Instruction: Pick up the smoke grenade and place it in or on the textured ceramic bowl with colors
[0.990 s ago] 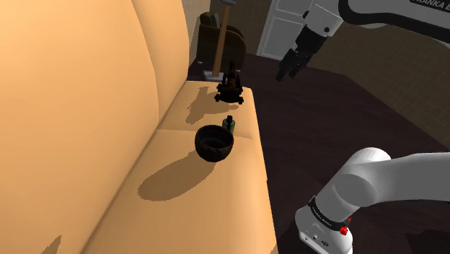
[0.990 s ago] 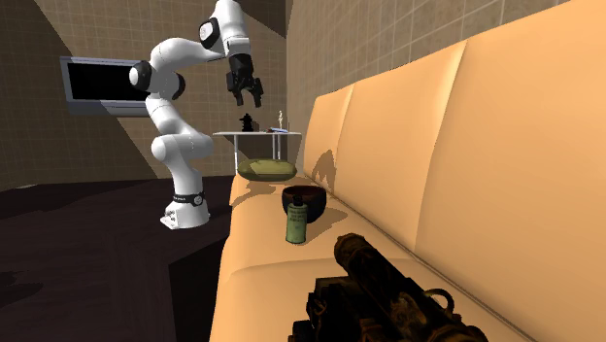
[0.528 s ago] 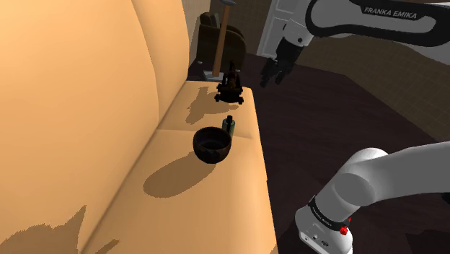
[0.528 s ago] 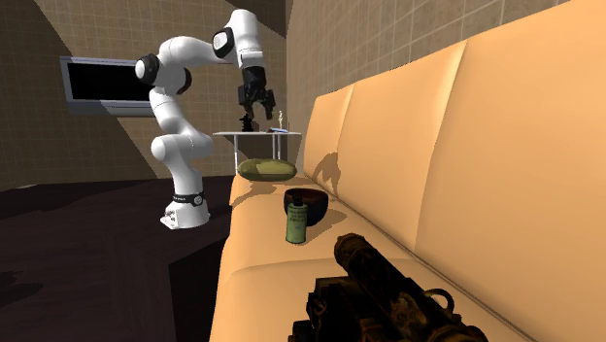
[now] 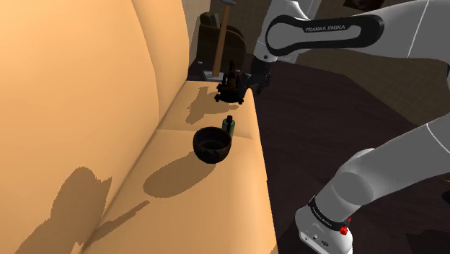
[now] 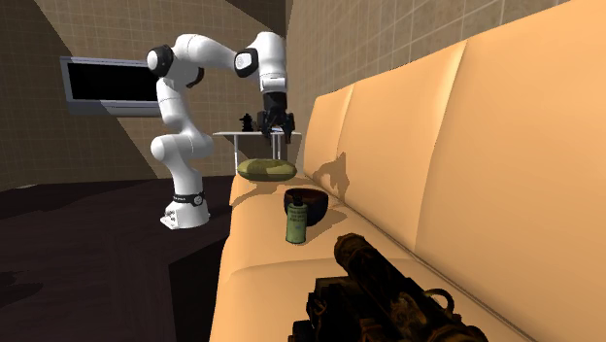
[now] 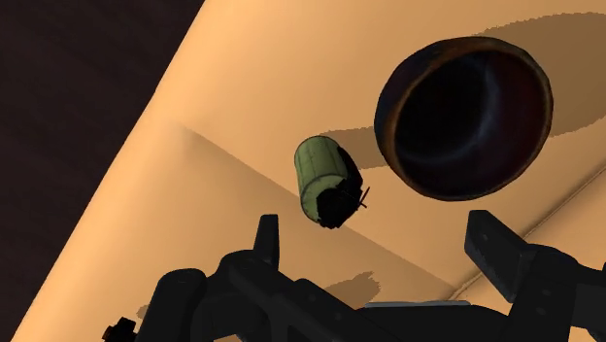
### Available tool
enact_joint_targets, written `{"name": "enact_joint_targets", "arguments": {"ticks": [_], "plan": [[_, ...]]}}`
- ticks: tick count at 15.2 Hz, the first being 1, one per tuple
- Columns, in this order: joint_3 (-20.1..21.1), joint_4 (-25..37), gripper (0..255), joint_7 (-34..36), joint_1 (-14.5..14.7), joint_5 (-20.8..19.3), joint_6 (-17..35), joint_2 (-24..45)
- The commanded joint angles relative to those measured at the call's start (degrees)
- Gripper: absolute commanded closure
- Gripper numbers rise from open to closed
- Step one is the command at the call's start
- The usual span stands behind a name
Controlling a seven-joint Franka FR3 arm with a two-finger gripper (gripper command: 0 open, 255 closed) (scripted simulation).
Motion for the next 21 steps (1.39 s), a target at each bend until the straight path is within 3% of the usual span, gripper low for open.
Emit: {"name": "enact_joint_targets", "arguments": {"ticks": [1, 13, 21], "plan": [[0.5, 1.3, 0, 1.9, -0.5, -0.5, 1.6, 4.3], [0.7, 13.9, 0, 12.4, -1.4, -4.7, 7.5, 30.7], [0.5, 10.9, 0, 12.8, -1.3, -5.3, 12.9, 33.3]]}}
